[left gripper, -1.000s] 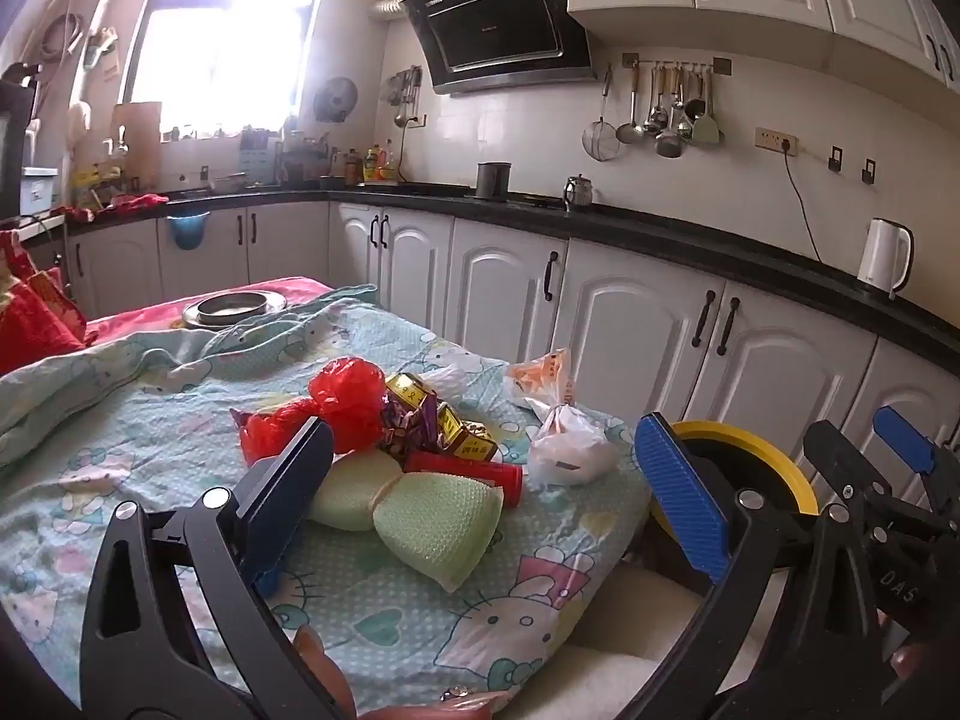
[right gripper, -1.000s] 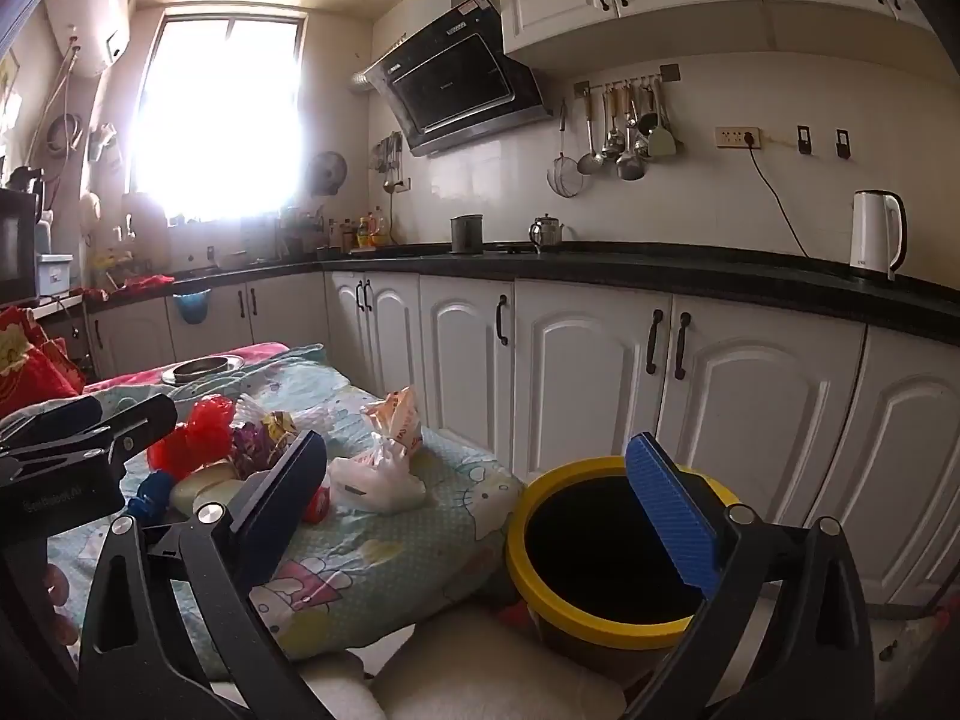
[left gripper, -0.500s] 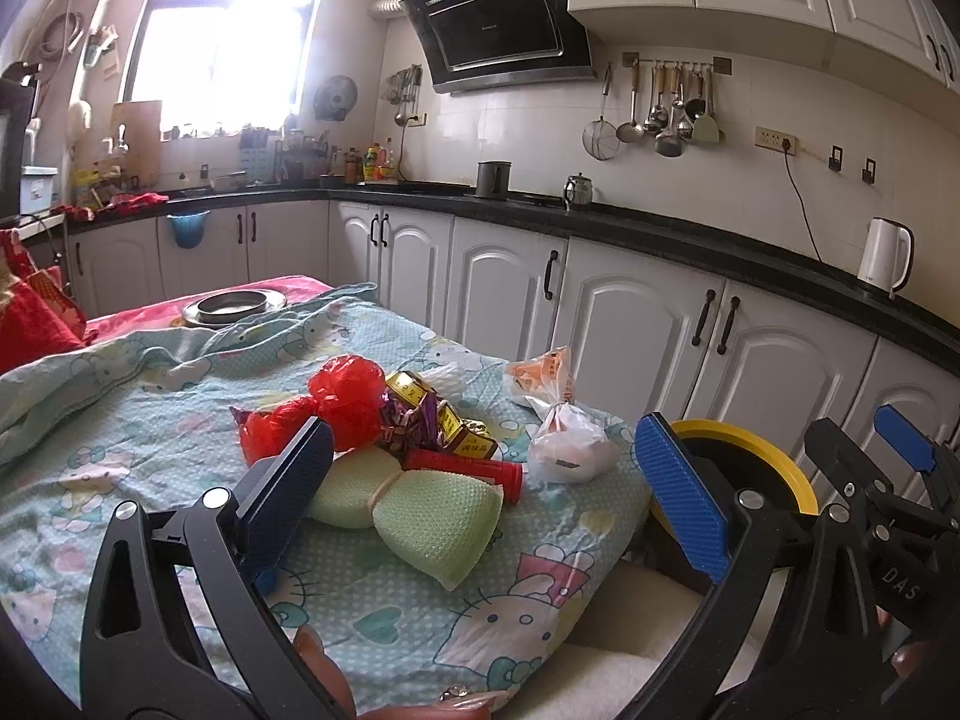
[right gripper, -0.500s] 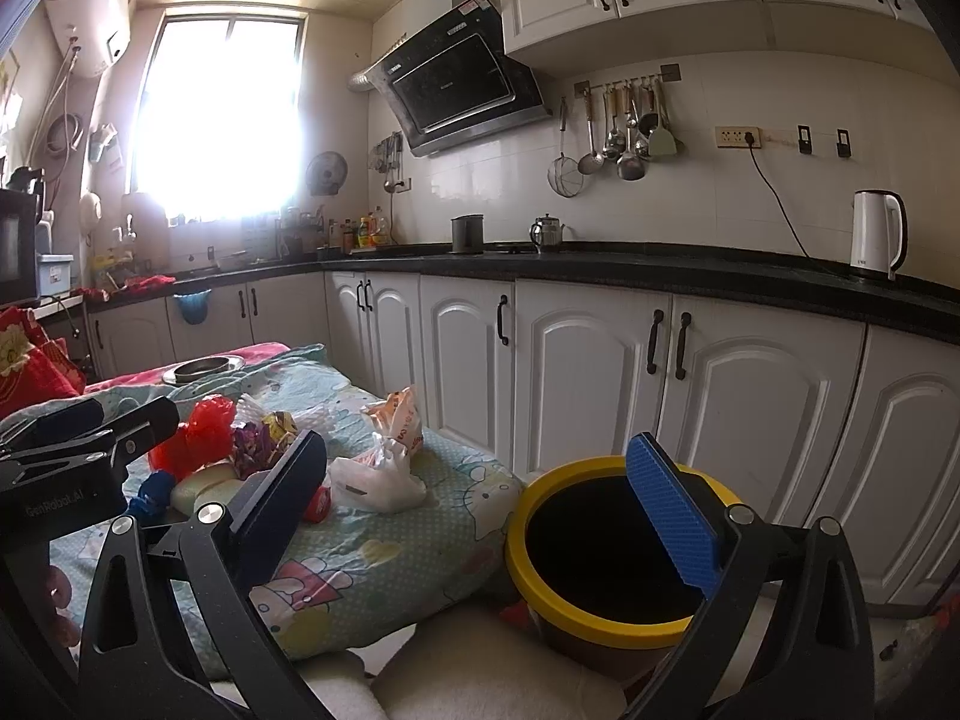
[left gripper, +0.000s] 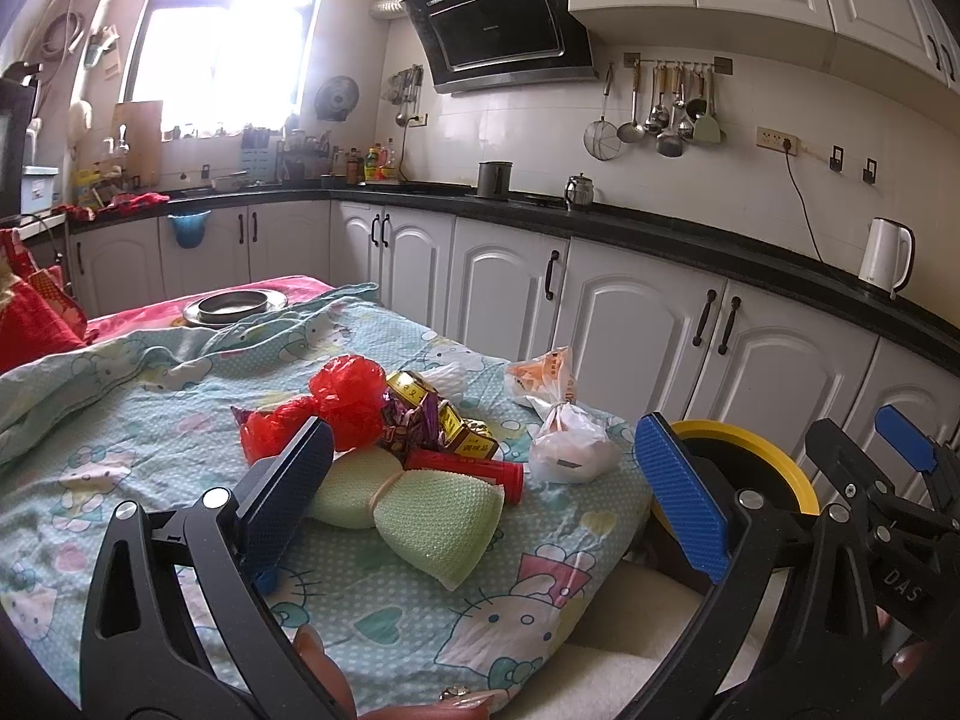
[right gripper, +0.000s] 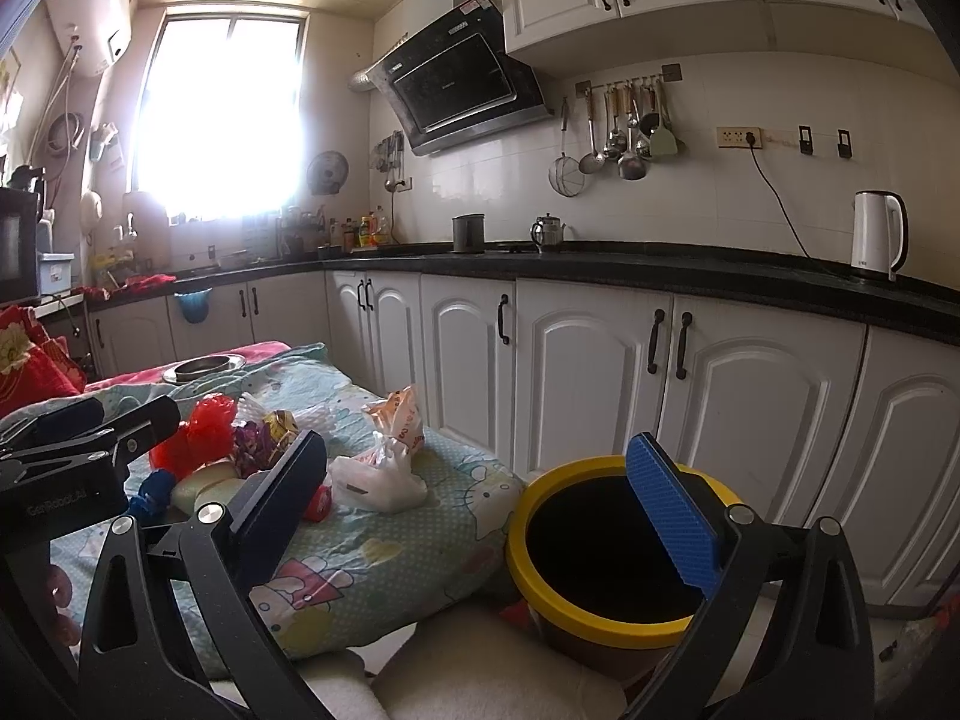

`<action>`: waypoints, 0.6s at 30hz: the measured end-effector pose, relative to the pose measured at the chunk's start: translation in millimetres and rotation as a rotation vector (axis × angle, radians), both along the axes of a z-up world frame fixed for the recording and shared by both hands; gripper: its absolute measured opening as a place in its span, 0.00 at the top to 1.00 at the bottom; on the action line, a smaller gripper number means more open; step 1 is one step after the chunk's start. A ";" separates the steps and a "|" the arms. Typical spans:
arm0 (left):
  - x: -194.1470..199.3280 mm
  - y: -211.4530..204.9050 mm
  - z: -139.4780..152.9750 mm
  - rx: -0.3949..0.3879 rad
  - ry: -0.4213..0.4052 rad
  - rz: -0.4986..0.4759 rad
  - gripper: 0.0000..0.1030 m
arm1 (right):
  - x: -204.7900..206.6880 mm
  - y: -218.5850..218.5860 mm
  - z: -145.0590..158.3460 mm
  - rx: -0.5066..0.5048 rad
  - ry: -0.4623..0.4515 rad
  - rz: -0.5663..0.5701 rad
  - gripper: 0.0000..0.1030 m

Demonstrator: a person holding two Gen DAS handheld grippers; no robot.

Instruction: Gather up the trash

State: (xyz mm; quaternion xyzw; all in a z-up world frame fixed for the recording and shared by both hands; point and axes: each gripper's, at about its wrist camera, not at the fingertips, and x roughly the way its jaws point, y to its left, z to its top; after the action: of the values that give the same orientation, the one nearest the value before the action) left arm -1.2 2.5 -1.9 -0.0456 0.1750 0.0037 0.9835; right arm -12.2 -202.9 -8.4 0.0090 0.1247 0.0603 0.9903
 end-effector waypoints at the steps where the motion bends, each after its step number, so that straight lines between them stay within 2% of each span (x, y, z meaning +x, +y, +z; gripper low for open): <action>1: 0.0 0.0 0.0 -0.001 0.000 0.000 0.10 | 0.1 0.2 -0.2 0.000 0.001 0.000 0.06; 18: 1.7 1.1 -3.8 -0.012 0.021 0.003 0.10 | 1.3 5.2 -1.7 -0.010 0.011 0.020 0.06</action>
State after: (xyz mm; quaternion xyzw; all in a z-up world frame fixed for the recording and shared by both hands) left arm 0.6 3.6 -5.7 -0.0515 0.1852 0.0045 0.9813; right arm -10.9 -197.7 -10.2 0.0033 0.1305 0.0696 0.9890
